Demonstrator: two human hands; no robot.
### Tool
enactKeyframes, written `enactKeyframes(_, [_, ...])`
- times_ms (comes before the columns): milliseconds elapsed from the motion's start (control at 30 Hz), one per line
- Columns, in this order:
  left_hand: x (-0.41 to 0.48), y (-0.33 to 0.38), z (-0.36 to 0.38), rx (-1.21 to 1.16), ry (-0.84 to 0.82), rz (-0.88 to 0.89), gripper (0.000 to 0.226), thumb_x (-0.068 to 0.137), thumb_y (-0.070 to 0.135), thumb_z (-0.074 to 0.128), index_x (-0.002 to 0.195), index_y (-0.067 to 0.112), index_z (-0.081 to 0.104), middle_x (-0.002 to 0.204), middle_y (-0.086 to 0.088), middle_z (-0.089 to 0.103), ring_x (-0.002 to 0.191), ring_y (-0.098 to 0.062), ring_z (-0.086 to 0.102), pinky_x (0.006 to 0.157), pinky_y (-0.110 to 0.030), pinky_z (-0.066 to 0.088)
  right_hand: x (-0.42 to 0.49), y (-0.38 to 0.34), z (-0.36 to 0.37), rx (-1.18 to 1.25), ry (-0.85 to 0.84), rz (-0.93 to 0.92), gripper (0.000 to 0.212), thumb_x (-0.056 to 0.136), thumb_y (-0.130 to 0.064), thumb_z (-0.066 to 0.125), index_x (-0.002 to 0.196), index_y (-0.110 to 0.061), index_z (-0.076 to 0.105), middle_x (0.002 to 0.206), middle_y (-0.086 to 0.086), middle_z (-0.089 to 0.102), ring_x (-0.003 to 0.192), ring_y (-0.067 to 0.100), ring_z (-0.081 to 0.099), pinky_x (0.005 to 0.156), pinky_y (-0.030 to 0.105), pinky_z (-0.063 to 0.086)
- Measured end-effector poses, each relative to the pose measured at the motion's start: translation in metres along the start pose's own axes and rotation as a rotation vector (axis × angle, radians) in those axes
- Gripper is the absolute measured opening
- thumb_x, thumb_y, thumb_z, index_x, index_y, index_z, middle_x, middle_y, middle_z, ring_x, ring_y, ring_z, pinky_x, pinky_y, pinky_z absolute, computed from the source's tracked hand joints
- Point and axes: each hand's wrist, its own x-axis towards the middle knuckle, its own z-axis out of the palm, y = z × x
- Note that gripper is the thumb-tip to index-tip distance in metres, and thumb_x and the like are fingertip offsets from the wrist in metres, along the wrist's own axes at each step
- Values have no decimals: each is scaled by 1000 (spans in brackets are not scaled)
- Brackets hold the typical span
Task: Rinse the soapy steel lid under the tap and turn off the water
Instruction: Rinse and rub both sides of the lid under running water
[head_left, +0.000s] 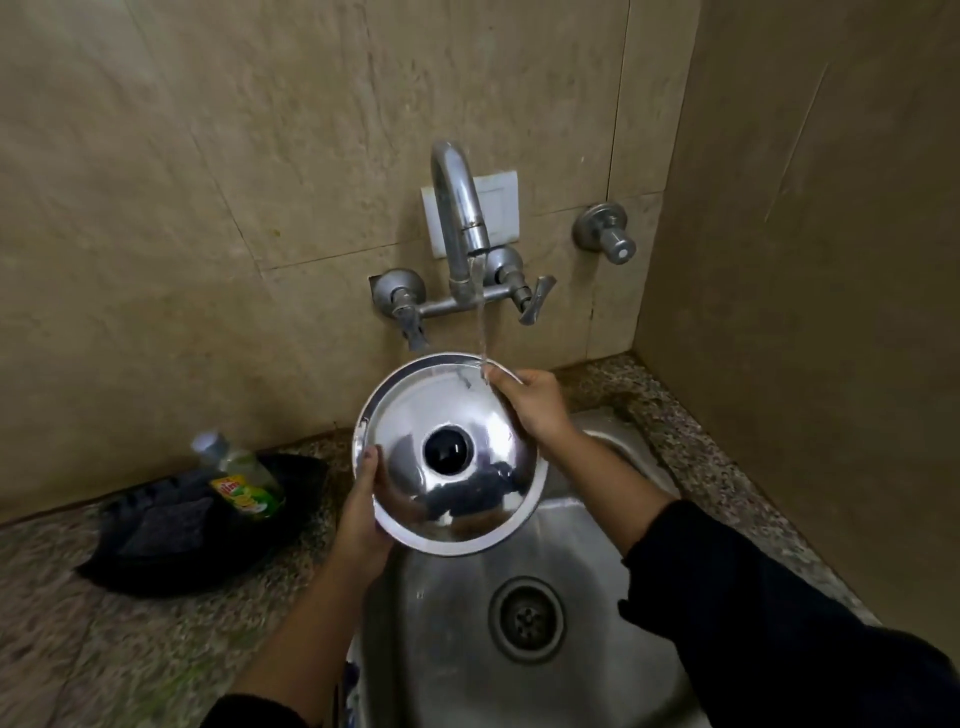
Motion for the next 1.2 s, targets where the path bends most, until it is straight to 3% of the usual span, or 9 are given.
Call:
enactKeyframes(100, [3,4,0,-100,8,-13,60,86,58,49,134,21,50,132,-15,59,116,-37,60,89,-55,52,-1,2,9,-173,90,-44,50,83,-56,63,51,-20,51,53,-2,55,55,17,52,56,30,39])
enactKeyframes(200, [8,0,2,-72,109,57,73,71,61,70,130,20,55,138,-16,54,124,-39,53,102,-63,39,-11,11,3,-340,215,-84,45,85,-65,51,66,-24,57,68,-2,65,66,18,61,62,32,47])
enactKeyframes(400, [9,-14,41,106,146,95,31,88,42,59,96,14,69,91,-6,76,88,-24,70,83,-48,54,-14,34,-31,-636,406,-311,21,99,-30,44,91,-12,54,95,11,62,87,29,58,67,33,38])
enactKeyframes(500, [14,-19,57,275,95,116,35,83,45,65,87,10,68,86,-10,72,82,-26,68,77,-39,53,-4,28,-41,-788,275,-378,27,99,-33,43,103,-11,57,108,11,60,103,31,53,84,40,41])
enactKeyframes(567, [15,-18,70,385,53,151,30,87,38,63,87,8,70,79,-9,74,71,-21,70,64,-30,54,1,12,-42,-908,55,-455,43,95,-49,42,118,-15,56,120,9,56,114,27,47,93,40,34])
enactKeyframes(700, [18,-8,83,407,0,164,27,92,30,57,95,7,71,86,-12,76,78,-24,72,66,-30,56,0,-16,-39,-1021,-354,-574,67,93,-55,47,149,-25,28,157,1,28,145,18,19,114,45,10])
enactKeyframes(767, [20,-3,84,381,68,182,30,91,33,58,93,5,71,91,-17,74,83,-31,70,77,-36,56,-9,-15,-33,-1153,-384,-596,75,93,-54,45,153,-23,13,162,-1,10,149,16,3,117,48,0])
enactKeyframes(1000, [18,11,68,377,250,183,40,89,45,57,85,7,70,90,-21,68,82,-33,64,83,-46,51,-55,52,-45,-1380,-276,-1065,51,98,-41,38,149,-33,30,157,-10,28,148,16,16,114,48,11])
enactKeyframes(1200, [11,11,62,219,332,202,29,94,34,53,82,10,63,80,-9,65,72,-24,62,65,-32,52,-56,68,-63,-1186,-361,-787,52,103,-41,24,153,-35,12,158,-14,17,149,11,8,119,40,9])
